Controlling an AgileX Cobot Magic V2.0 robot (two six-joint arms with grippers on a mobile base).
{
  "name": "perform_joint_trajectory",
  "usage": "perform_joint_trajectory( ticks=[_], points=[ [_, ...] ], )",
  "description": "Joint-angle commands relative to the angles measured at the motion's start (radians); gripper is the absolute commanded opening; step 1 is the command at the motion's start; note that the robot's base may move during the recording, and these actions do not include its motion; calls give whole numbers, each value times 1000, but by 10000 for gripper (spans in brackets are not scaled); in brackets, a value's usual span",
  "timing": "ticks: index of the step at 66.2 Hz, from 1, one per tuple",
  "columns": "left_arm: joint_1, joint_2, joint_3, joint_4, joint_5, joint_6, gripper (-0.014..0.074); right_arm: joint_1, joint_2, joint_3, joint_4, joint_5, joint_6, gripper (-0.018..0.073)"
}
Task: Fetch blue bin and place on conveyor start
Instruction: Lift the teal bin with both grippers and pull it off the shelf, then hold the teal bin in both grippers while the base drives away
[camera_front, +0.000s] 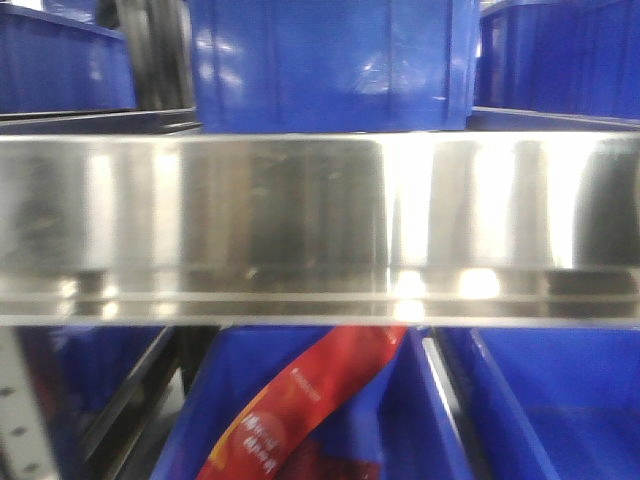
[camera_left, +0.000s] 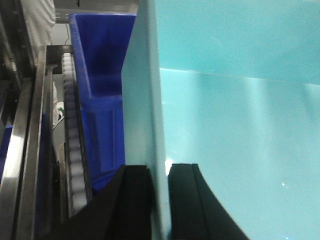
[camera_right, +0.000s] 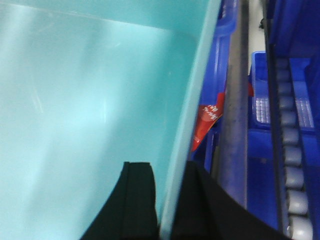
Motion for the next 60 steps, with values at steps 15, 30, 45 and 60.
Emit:
perform_joint_trajectory(
  ticks=[15, 30, 45, 60],
  points=[
    [-6, -22, -10, -16, -85, -5, -111, -8, -10, -9, -19, -10, -27, -151],
    [-6, -22, -10, -16, -85, -5, -111, -8, -8, -9, -19, -12, -27, -151],
    [-6, -22, -10, -16, -87, -5, -111, -8, -8, -9, -19, -12, -27, -151],
    [-6, -22, -10, -16, -87, -5, -111, -8, -8, -9, -19, -12, -27, -151]
  ],
)
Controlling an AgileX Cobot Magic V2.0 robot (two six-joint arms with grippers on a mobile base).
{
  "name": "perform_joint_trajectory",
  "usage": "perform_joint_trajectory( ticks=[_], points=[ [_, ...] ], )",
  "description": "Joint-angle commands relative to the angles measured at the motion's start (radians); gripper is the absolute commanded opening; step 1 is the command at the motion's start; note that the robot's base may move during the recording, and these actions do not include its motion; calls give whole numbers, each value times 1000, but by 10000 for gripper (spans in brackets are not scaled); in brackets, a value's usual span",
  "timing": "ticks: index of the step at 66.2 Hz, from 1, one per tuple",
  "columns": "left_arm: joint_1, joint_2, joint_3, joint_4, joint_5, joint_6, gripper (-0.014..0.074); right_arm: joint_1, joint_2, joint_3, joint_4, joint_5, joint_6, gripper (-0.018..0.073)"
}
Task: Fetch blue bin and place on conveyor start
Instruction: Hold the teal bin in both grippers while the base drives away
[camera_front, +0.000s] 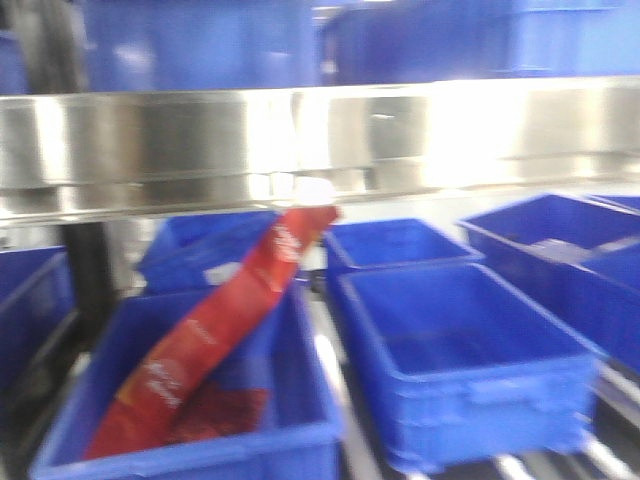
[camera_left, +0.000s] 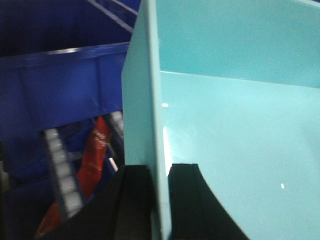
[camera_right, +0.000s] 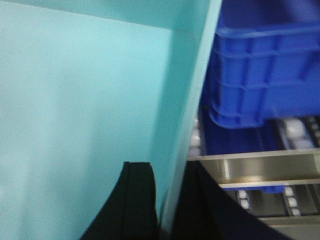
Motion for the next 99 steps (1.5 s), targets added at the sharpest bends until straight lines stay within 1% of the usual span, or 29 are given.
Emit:
perform_joint_trajectory(
  ticks=[1, 99],
  points=[
    [-6, -19, -10, -16, -81, -5, -111, -8, -10, -9, -22, -12, -27, -151],
    [-6, -19, -10, -14, -81, -5, -111, -8, -10, -9, -22, -12, -27, -151]
  ],
)
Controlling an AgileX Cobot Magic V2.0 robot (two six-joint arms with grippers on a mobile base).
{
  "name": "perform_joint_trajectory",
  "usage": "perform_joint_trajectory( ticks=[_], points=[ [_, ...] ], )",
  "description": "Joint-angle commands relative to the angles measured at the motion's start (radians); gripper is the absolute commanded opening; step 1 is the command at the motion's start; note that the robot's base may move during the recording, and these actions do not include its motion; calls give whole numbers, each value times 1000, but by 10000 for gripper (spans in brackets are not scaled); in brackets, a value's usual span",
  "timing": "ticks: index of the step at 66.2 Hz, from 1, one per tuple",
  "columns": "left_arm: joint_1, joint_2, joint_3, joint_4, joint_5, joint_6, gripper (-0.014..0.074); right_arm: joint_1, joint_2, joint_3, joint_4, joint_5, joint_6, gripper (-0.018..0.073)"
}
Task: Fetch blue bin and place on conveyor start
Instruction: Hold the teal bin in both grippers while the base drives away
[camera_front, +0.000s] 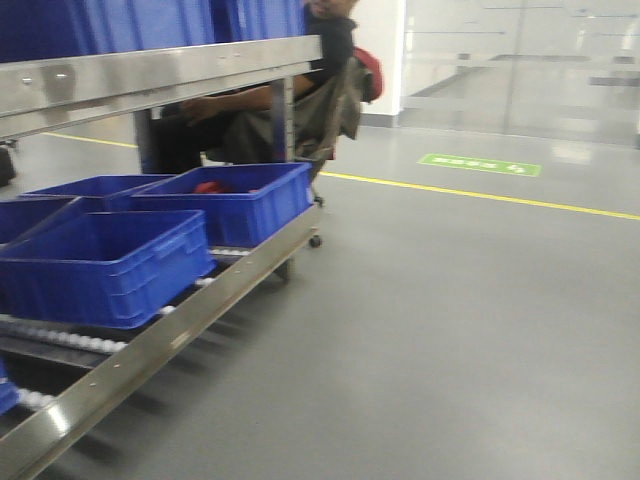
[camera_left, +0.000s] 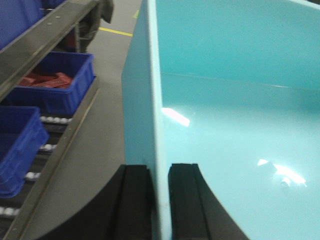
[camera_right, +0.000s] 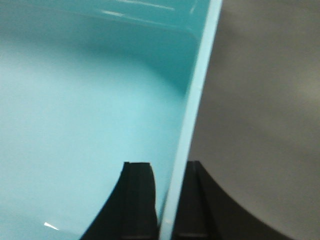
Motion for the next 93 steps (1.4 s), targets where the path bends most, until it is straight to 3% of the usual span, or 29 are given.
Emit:
perform_joint_trajectory(
  ticks=[1, 93],
  points=[
    [-4, -21, -10, -14, -73, -5, -111, -8, -10, -9, -22, -14, -27, -151],
    [-4, -21, -10, -14, -71, -5, -111, -8, -10, -9, -22, -14, -27, -151]
  ],
)
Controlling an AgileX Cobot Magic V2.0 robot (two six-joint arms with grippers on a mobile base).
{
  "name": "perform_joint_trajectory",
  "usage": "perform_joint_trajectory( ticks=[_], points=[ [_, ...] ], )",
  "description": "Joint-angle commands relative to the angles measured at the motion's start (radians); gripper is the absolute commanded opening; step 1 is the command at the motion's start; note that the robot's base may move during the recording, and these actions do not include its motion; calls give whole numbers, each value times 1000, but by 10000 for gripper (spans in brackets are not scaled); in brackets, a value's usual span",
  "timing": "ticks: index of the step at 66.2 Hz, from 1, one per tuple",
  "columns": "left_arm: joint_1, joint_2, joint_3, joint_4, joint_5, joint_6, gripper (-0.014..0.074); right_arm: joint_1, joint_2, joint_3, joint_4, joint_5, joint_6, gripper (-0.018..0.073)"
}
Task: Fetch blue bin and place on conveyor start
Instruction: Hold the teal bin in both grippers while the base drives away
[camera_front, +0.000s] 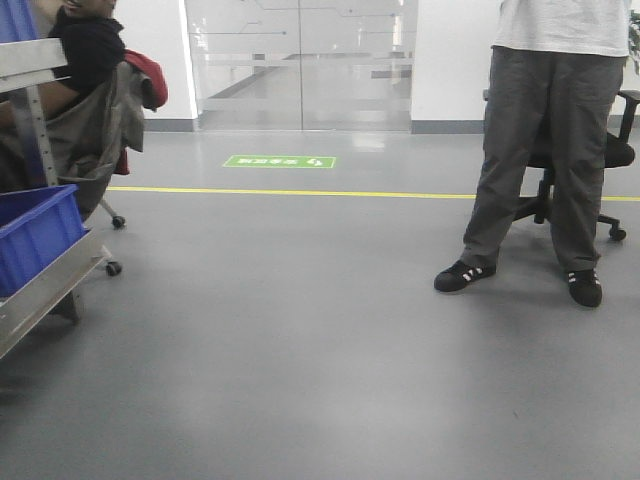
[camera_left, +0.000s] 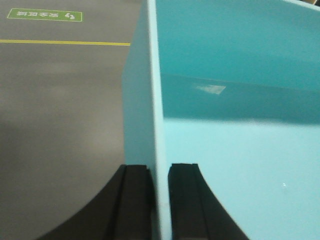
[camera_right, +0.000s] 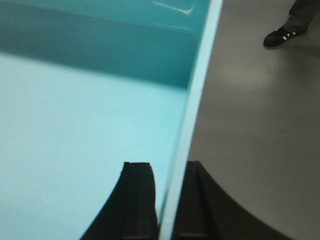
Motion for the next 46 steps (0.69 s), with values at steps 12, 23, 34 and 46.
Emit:
perform_joint_trajectory(
  ticks=[12, 23, 34, 46],
  points=[
    [-4, -21, -10, -14, -69, -5, -111, -8, -10, -9, -22, -16, -27, -151],
    [-4, -21, -10, -14, -69, -5, -111, -8, -10, -9, -22, -16, -27, -151],
    [-4, -21, -10, -14, -69, -5, -111, -8, -10, -9, -22, -16, -27, -151],
    [-4, -21, -10, -14, -69, -5, -111, -8, -10, -9, -22, -16, -27, -151]
  ],
)
